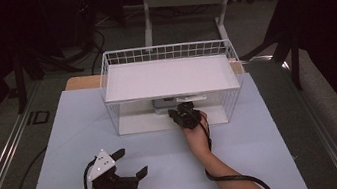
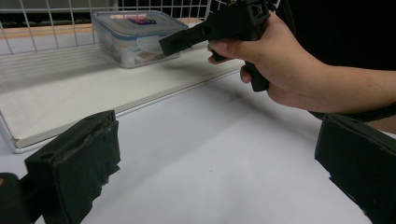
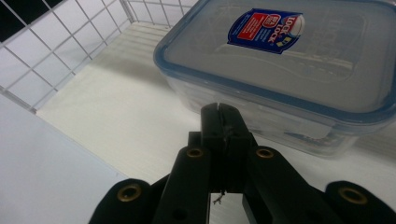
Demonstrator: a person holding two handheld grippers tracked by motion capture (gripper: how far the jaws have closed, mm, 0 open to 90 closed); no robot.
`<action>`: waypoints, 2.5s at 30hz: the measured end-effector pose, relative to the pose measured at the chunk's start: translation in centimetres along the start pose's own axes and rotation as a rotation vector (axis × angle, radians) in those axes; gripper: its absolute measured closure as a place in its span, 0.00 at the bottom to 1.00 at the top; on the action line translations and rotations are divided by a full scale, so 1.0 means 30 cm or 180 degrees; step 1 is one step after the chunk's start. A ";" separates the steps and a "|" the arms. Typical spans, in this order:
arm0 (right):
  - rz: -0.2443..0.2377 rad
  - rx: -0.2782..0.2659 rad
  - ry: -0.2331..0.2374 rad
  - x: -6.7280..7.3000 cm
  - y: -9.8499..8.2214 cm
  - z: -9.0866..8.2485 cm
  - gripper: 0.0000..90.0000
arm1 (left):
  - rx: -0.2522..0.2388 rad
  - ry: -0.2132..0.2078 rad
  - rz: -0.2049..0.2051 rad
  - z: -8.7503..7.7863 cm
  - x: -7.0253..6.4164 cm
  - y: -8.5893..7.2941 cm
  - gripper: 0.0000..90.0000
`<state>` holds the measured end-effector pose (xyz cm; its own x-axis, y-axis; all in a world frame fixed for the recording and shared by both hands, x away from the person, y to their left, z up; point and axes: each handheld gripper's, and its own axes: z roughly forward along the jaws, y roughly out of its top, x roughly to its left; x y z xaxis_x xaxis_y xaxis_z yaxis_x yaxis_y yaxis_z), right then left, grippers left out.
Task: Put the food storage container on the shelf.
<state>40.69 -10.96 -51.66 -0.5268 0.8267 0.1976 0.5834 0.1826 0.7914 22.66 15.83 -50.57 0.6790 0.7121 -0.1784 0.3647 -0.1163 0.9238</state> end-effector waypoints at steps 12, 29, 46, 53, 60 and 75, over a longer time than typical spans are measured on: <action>-0.0298 -0.0065 0.0163 0.055 -0.042 -0.072 0.98 | -0.0032 -0.0025 0.0057 0.009 -0.008 -0.001 0.01; -0.0344 -0.0202 0.0390 0.091 -0.113 -0.235 0.54 | -0.0045 -0.0075 0.0058 0.009 -0.012 0.005 0.01; -0.0372 -0.0337 0.0617 0.030 -0.173 -0.407 0.17 | -0.0186 -0.0224 0.0001 -0.022 0.015 0.052 0.01; -0.0408 -0.0410 0.0606 0.019 -0.193 -0.488 0.17 | -0.0088 -0.0272 0.0094 -0.029 0.008 0.069 0.01; -0.0428 -0.0446 0.0614 0.008 -0.220 -0.556 0.17 | 0.0010 -0.0269 0.0119 -0.056 0.004 0.049 0.01; -0.0487 -0.0400 0.0655 -0.043 -0.302 -0.638 0.17 | 0.0025 -0.0284 0.0125 -0.135 0.024 0.010 0.01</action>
<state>24.26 -23.86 -48.00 -0.7247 0.6669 0.1734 0.4130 0.2189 0.8840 20.68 19.13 -49.05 0.7468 0.6424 -0.1718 0.3414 -0.1487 0.9281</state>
